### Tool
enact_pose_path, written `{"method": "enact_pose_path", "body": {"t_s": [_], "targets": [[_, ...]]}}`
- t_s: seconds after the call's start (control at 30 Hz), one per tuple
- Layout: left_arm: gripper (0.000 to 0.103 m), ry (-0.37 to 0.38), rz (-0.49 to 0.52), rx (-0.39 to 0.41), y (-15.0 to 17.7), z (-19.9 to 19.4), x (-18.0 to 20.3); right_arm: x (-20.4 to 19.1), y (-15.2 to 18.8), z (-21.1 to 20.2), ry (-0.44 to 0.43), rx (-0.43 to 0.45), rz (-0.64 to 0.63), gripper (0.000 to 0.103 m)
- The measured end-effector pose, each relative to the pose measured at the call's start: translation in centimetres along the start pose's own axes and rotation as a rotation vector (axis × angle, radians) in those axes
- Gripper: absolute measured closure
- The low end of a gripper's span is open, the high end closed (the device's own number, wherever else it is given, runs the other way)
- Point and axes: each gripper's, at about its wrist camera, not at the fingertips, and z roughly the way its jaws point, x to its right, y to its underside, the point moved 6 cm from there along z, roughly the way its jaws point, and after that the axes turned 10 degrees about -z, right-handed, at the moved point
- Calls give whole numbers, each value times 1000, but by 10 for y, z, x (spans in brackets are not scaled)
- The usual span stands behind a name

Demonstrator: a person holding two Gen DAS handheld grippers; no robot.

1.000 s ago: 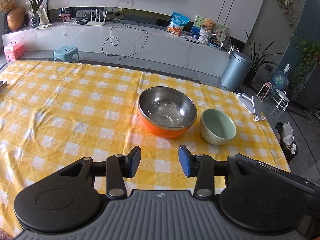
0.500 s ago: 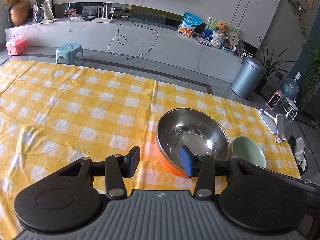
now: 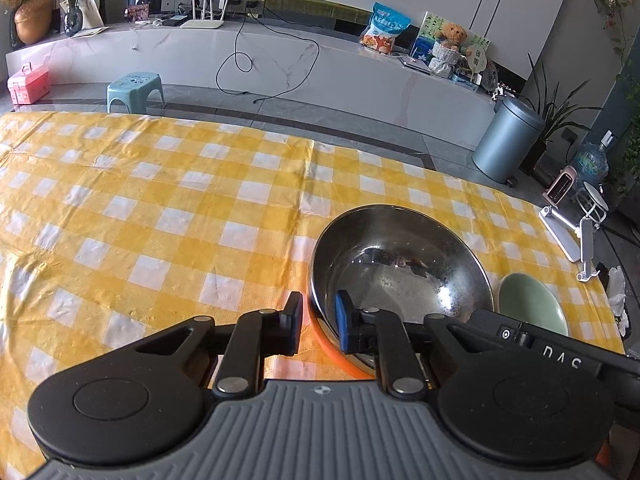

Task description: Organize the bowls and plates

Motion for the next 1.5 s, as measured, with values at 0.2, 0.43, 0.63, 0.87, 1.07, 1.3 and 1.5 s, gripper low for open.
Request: {"method": "enact_pose_path", "body": {"t_s": [0.2,0.43,0.63,0.87,1.07,1.3,1.5], "targets": [[90,-23,6,6,1,-6,2,0,0,-1,-9,-10,26,95],[90,-22,-5,23,9,-43,2,-3,11,-33,-33,8,51,96],[90,-8,-25,44,28,-93,3,-6,34,-79,-51,39,79,96],[90,44,-43,79,55,-151,15,1,66,-151,-77,99,121,96],[90,106,5,89,85,-184,39,23,93,-207,-46,174,146,96],[89,179,45,48,120,-197,63,60,125,-247,-7,218,218,97],[89,193,79,1,146,-191,75,83,147,-259,25,221,259,98]]}}
